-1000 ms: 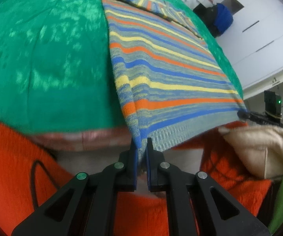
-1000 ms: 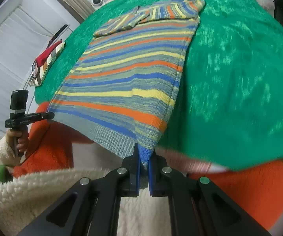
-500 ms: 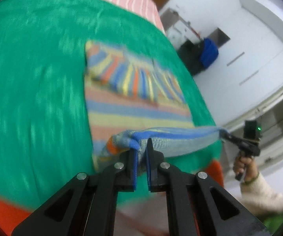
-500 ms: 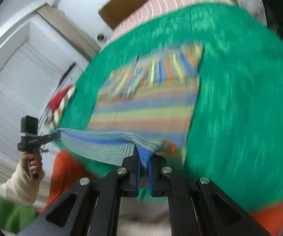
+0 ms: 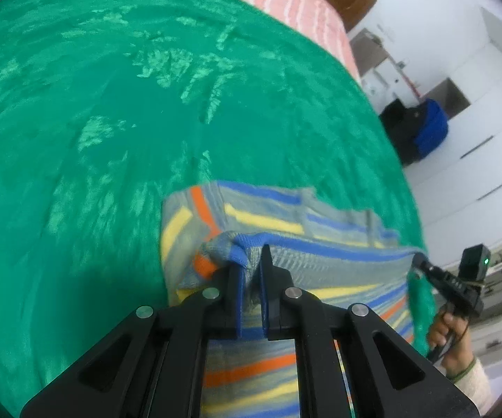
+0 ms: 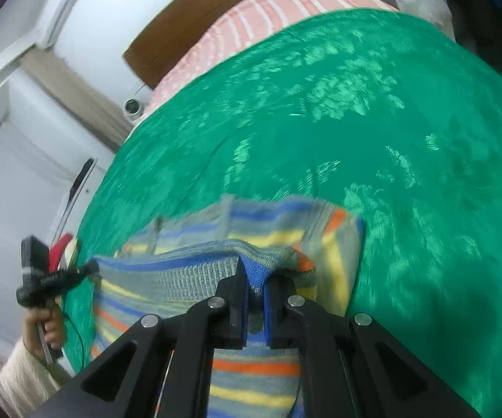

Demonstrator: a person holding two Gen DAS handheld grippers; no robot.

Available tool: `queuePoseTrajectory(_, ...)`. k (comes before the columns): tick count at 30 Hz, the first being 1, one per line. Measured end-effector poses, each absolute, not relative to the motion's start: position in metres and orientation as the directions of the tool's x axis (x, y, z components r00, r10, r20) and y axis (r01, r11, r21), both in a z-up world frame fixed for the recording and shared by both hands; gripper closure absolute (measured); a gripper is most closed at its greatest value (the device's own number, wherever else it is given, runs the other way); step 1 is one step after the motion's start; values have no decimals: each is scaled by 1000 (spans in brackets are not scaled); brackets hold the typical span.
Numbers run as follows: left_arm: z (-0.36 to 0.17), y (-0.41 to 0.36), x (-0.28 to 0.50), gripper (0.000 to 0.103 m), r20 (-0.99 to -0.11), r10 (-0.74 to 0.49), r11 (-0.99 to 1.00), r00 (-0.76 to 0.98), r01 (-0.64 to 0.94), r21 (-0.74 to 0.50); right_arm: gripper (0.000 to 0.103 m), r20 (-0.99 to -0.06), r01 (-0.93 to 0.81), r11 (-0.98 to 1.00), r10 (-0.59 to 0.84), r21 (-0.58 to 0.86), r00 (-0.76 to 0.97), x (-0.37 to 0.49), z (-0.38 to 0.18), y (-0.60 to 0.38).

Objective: Fold small clothes
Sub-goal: 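Lift the hem with both tools, fold it over toward the collar, release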

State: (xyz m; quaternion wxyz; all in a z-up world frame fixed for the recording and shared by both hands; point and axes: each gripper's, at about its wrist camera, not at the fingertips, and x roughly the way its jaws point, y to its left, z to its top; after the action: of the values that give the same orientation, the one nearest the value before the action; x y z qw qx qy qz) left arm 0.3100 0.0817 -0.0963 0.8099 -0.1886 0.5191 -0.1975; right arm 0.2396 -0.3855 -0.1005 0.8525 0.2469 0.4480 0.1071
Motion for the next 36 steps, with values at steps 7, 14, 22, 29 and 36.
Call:
queuePoseTrajectory(7,-88,129,324,40,-671,-498,781,550,-51,-622,78,-615,196,685,443,701,653,270,-130,-425)
queuePoseTrajectory(14,-57,119,246,27,-715,-489,865,500,176,-470,73,-665,29,853,385,521,640,236,-69,-410)
queuePoseTrajectory(22,-106,94,126,29,-801,-483,872,354,280,-402,46,-826,-151,932,361,328,433,114,-86,-359)
queuePoseTrajectory(29,-113,98,118,95,-800,-500,864,333,251,-436,98,-871,-120,940,342,321,351,96,-113,-352)
queuePoseTrajectory(36,-131,90,118,88,-841,-439,893,318,263,-366,98,-886,-88,945,326,315,329,82,-139,-359)
